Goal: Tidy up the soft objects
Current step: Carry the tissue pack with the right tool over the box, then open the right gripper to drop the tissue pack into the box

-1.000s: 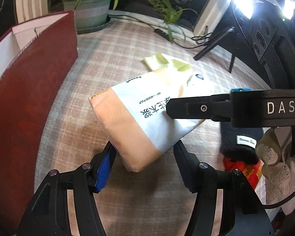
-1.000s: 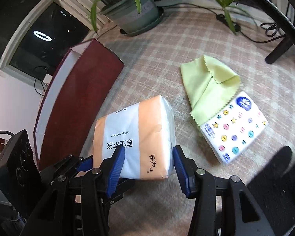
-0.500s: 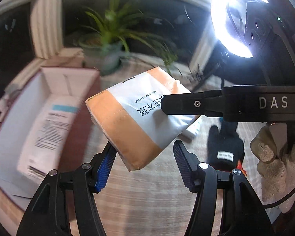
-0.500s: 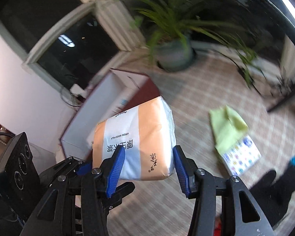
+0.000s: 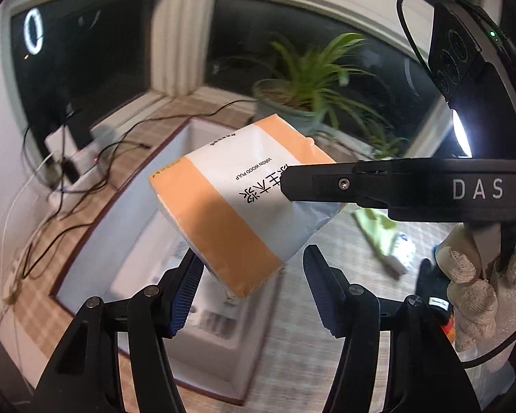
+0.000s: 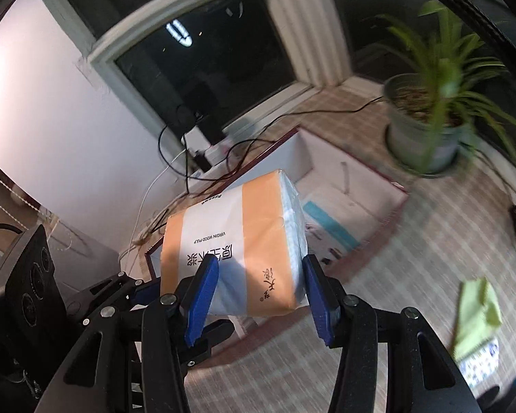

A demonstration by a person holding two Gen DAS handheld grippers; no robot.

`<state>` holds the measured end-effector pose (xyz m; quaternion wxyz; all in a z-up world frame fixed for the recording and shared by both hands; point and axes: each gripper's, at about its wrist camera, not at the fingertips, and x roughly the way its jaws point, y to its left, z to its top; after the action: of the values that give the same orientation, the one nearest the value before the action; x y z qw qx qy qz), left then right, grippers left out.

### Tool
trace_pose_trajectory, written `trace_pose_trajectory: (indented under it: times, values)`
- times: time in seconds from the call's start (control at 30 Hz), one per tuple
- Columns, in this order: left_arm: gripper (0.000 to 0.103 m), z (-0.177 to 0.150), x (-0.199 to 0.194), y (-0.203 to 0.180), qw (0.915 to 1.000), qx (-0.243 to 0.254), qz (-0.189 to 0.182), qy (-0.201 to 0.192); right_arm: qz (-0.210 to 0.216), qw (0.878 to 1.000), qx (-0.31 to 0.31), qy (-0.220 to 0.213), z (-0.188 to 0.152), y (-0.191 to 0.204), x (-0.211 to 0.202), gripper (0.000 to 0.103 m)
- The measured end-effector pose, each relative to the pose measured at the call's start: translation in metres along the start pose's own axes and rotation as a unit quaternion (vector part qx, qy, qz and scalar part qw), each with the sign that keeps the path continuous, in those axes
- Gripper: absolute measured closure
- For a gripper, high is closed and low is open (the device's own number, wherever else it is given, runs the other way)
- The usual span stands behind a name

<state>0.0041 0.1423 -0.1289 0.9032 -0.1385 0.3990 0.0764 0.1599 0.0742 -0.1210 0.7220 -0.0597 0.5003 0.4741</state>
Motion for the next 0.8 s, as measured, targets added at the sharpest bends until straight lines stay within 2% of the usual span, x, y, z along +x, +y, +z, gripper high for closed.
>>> trace_pose_trajectory:
  times: [0.13, 0.37, 0.8]
  values:
    - [0.043, -0.003, 0.007, 0.024, 0.9995, -0.024, 0.010, 0.015, 0.011, 1.000, 0.002, 0.023, 0.008, -0.001, 0.027, 0.056]
    - [0.043, -0.008, 0.035, 0.044, 0.9976, -0.044, 0.015, 0.051, -0.002, 0.999, -0.004, 0.046, 0.010, -0.001, 0.057, 0.056]
    - [0.043, -0.010, 0.046, 0.047, 0.9961, -0.051, 0.022, 0.068, -0.022, 0.999, 0.006, 0.043, 0.011, -0.012, 0.060, 0.055]
